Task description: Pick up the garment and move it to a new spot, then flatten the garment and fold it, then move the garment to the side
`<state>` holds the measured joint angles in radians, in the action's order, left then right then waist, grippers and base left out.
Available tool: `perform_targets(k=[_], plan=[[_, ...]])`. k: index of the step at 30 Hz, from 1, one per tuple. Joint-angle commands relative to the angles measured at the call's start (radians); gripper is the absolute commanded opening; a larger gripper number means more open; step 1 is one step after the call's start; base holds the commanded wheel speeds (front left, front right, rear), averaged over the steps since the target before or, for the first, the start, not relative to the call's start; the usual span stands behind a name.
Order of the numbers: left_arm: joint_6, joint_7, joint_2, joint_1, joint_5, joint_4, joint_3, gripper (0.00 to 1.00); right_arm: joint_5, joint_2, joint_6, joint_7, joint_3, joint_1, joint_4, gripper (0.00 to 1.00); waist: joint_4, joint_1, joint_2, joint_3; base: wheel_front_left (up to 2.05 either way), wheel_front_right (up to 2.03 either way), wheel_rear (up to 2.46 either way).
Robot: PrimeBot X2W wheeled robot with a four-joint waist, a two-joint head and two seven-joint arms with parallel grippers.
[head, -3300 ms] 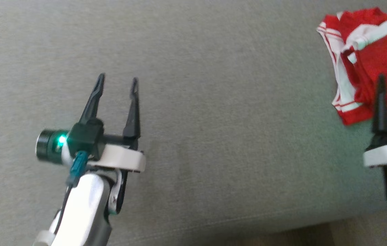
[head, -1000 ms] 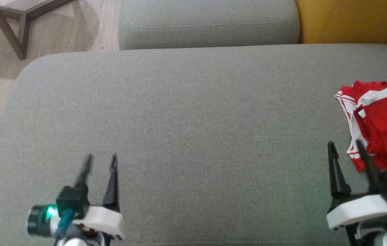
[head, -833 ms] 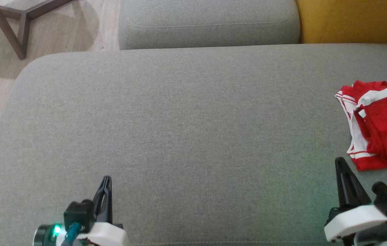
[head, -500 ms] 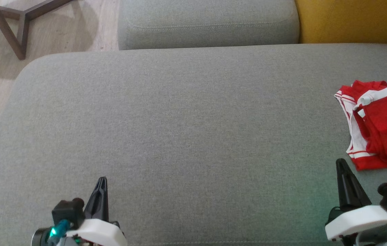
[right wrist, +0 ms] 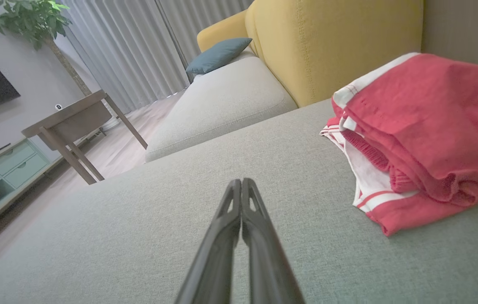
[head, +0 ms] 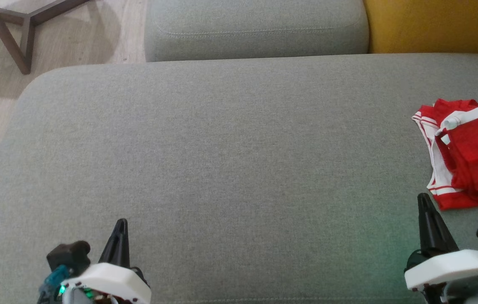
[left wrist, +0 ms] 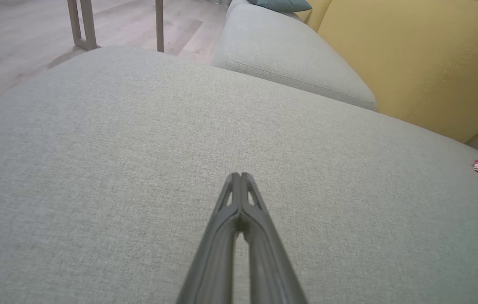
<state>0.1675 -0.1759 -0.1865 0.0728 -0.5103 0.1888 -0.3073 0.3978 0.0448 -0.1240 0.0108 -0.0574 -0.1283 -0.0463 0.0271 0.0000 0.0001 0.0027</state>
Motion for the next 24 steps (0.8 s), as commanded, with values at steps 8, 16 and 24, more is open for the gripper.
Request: perform_targets(k=[8,16,24], plan=[[-0.031,0.021,0.002,-0.065,-0.107,-0.020,0.050,0.00,0.120,0.018,-0.002,0.009,0.004,0.061,0.009,0.00,-0.002,0.0000,-0.0001,0.000,0.00,0.00,0.00],[-0.054,0.040,0.009,-0.075,-0.199,-0.015,0.077,0.00,0.220,0.020,-0.002,0.013,0.003,0.076,-0.009,0.00,-0.004,0.0000,-0.0001,0.000,0.00,0.00,0.00],[-0.078,0.059,0.018,-0.084,-0.291,-0.009,0.105,0.00,0.319,0.022,-0.003,0.018,0.002,0.091,-0.027,0.00,-0.007,0.0000,-0.0001,0.000,0.00,0.00,0.00]])
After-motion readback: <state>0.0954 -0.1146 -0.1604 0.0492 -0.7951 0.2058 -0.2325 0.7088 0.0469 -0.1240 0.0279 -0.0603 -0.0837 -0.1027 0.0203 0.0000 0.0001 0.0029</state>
